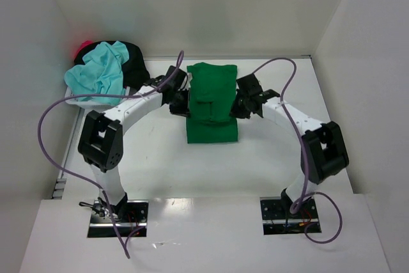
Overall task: Fold and stack the t-shirts
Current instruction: Fold the folded rectangular tshirt in 1/3 of the way
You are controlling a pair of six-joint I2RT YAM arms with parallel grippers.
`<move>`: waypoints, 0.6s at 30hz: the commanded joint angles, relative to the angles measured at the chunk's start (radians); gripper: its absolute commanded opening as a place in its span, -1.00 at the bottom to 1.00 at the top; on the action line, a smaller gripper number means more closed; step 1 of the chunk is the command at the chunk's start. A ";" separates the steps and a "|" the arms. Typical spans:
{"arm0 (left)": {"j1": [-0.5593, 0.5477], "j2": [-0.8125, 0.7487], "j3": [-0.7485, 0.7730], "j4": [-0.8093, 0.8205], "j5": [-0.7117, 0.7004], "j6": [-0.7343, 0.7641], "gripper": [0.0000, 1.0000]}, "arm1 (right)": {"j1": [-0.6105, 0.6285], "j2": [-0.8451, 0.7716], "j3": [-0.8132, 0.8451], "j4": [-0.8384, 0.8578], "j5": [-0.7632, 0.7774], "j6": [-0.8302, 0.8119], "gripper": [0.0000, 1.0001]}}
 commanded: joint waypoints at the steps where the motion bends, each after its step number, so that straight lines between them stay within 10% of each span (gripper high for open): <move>1: 0.036 0.074 0.097 -0.006 0.039 0.080 -1.00 | -0.047 0.081 0.119 0.086 -0.001 -0.051 -0.99; 18: 0.105 0.376 0.350 0.013 0.137 0.124 -0.97 | -0.141 0.392 0.336 0.106 -0.043 -0.132 -0.91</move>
